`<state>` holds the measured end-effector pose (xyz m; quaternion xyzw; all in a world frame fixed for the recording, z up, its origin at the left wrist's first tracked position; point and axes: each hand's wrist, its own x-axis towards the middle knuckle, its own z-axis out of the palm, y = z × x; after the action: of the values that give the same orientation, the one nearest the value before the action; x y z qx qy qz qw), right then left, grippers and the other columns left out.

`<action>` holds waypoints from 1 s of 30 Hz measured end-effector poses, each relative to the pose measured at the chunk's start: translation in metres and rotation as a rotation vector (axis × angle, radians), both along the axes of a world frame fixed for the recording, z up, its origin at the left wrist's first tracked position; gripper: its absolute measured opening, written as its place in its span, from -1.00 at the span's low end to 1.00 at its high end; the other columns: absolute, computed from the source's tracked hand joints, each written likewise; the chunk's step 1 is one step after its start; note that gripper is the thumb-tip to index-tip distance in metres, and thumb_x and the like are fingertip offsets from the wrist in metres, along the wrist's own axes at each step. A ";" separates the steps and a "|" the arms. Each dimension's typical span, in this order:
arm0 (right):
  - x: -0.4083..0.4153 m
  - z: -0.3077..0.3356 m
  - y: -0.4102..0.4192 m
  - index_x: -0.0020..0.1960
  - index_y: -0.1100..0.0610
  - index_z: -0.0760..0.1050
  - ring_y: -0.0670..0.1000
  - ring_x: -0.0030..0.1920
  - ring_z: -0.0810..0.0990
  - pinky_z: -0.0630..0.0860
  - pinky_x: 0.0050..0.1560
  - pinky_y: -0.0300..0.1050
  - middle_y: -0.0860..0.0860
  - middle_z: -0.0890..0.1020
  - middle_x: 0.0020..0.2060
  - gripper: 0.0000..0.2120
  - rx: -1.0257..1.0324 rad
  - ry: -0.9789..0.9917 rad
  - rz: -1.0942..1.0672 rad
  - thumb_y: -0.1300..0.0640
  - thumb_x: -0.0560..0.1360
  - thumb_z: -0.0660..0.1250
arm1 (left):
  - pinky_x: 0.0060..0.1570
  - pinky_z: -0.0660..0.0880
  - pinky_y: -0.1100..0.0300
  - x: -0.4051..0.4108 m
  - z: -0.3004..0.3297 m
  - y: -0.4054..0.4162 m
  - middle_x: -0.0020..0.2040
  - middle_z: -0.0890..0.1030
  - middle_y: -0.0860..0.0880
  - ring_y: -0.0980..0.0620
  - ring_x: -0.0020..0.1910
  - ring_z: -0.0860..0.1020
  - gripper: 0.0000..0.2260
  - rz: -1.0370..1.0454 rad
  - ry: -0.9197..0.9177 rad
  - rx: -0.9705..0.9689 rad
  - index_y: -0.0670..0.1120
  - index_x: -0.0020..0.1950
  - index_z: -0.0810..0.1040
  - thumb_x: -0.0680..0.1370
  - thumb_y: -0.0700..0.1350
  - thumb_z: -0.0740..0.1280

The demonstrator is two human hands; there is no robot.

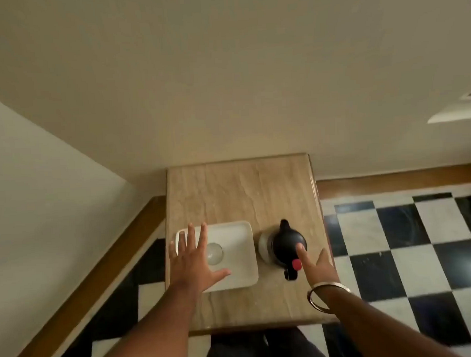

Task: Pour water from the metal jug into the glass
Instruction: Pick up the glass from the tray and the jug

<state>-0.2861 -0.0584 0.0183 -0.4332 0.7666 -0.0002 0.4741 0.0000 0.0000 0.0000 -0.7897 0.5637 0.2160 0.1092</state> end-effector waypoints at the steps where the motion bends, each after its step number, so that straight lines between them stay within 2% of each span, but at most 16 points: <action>1: 0.005 -0.009 0.002 0.48 0.24 0.28 0.25 0.25 0.50 0.41 0.27 0.17 0.29 0.48 0.37 -0.02 0.009 -0.071 -0.091 -0.51 0.37 0.15 | 0.49 -0.05 -0.19 -0.001 -0.015 0.006 0.61 -0.16 -0.15 -0.21 0.56 -0.10 0.23 0.028 0.049 0.061 0.10 0.44 -0.54 0.18 0.61 0.23; 4: 0.018 -0.031 0.003 0.22 0.21 0.51 0.13 0.04 0.58 0.44 0.09 0.06 0.22 0.63 0.11 -0.13 0.105 -0.205 -0.217 -0.51 0.30 0.16 | 0.49 0.08 -0.15 0.001 -0.056 0.020 0.61 -0.17 -0.15 -0.21 0.56 -0.03 0.26 0.119 0.134 0.056 0.13 0.42 -0.55 0.19 0.55 0.33; 7: 0.028 -0.047 0.001 -0.05 0.06 0.50 0.06 -0.16 0.64 0.48 -0.19 -0.07 0.10 0.66 -0.18 -0.30 0.087 -0.250 -0.349 -0.53 0.21 0.14 | 0.39 0.32 -0.11 0.000 -0.083 0.020 0.61 -0.11 -0.13 -0.20 0.53 0.12 0.27 0.202 0.223 0.048 0.10 0.51 -0.42 0.18 0.48 0.42; 9: 0.034 -0.054 -0.001 -0.10 0.00 0.47 0.08 -0.20 0.69 0.57 -0.20 -0.01 0.12 0.69 -0.22 -0.35 0.053 -0.264 -0.398 -0.55 0.20 0.16 | 0.29 0.42 -0.08 0.004 -0.097 0.017 0.61 -0.06 -0.09 -0.19 0.51 0.20 0.26 0.264 0.272 0.043 0.08 0.54 -0.33 0.19 0.43 0.47; 11: 0.037 -0.062 -0.002 -0.06 0.02 0.49 0.10 -0.23 0.73 0.64 -0.05 0.14 0.17 0.72 -0.17 -0.32 0.052 -0.292 -0.448 -0.55 0.19 0.22 | 0.23 0.46 -0.09 0.006 -0.109 0.014 0.61 0.02 -0.08 -0.18 0.48 0.26 0.22 0.314 0.314 0.042 0.07 0.56 -0.24 0.21 0.38 0.52; 14: 0.034 -0.071 -0.004 0.02 -0.02 0.49 0.09 -0.24 0.76 0.64 0.04 0.20 0.18 0.71 -0.05 -0.32 0.051 -0.339 -0.469 -0.54 0.19 0.36 | 0.19 0.52 -0.12 0.009 -0.123 0.007 0.54 0.27 -0.08 -0.16 0.39 0.39 0.12 0.376 0.382 -0.019 0.05 0.56 -0.05 0.23 0.27 0.58; 18: 0.027 -0.079 -0.007 0.02 -0.03 0.49 0.17 -0.17 0.75 0.57 0.16 0.33 0.15 0.73 -0.10 -0.33 0.110 -0.384 -0.484 -0.50 0.15 0.41 | 0.01 0.55 0.01 0.010 -0.138 0.003 0.37 0.48 -0.04 -0.12 0.21 0.54 -0.02 0.381 0.436 -0.070 0.04 0.49 0.09 0.26 0.18 0.60; 21: 0.023 -0.077 -0.012 0.05 0.06 0.48 0.17 -0.17 0.74 0.57 0.17 0.25 0.17 0.73 -0.14 -0.27 0.214 -0.411 -0.519 -0.47 0.15 0.47 | -0.17 0.52 0.08 0.010 -0.141 0.005 0.08 0.55 0.04 -0.11 0.00 0.59 -0.23 0.410 0.456 -0.119 0.06 0.28 0.23 0.25 0.12 0.62; 23: 0.021 -0.071 -0.018 0.07 0.22 0.46 0.11 -0.26 0.70 0.63 0.05 0.10 0.21 0.68 -0.13 -0.17 0.287 -0.419 -0.555 -0.43 0.15 0.52 | -0.22 0.53 0.07 0.010 -0.137 0.006 -0.01 0.51 0.08 -0.08 -0.09 0.58 -0.29 0.431 0.457 -0.128 0.07 0.21 0.25 0.25 0.11 0.61; 24: 0.020 -0.068 -0.022 0.07 0.28 0.45 0.06 -0.34 0.66 0.66 -0.12 -0.02 0.19 0.65 -0.19 -0.14 0.287 -0.396 -0.540 -0.43 0.17 0.52 | -0.22 0.55 0.07 0.011 -0.134 0.007 0.00 0.52 0.07 -0.05 -0.12 0.57 -0.30 0.442 0.457 -0.137 0.08 0.21 0.25 0.25 0.11 0.61; 26: 0.020 -0.062 -0.034 0.17 0.32 0.47 0.02 -0.46 0.57 0.56 -0.43 -0.14 0.14 0.57 -0.32 -0.12 0.208 -0.312 -0.448 -0.43 0.26 0.45 | -0.22 0.57 0.10 0.013 -0.127 0.009 0.06 0.56 0.04 -0.01 -0.12 0.56 -0.29 0.446 0.446 -0.167 0.10 0.22 0.25 0.25 0.12 0.62; 28: 0.016 -0.054 -0.049 0.35 0.31 0.42 0.04 -0.42 0.53 0.52 -0.43 -0.10 0.12 0.56 -0.29 -0.10 0.159 -0.285 -0.386 -0.38 0.33 0.44 | -0.24 0.53 0.18 0.016 -0.119 0.011 0.16 0.58 0.03 -0.01 -0.07 0.58 -0.28 0.431 0.433 -0.191 0.10 0.24 0.27 0.26 0.12 0.62; 30: 0.010 -0.045 -0.063 0.39 0.17 0.42 0.07 -0.30 0.57 0.54 -0.33 -0.10 0.17 0.62 -0.11 -0.11 0.168 -0.271 -0.272 -0.39 0.27 0.45 | -0.22 0.54 0.19 0.017 -0.112 0.011 0.20 0.59 0.03 -0.01 -0.03 0.60 -0.27 0.423 0.418 -0.199 0.08 0.27 0.28 0.26 0.13 0.62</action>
<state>-0.2766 -0.1217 -0.0265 -0.2805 0.7445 -0.0585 0.6030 0.0174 0.0106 -0.1117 -0.8346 0.4156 0.3356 -0.1342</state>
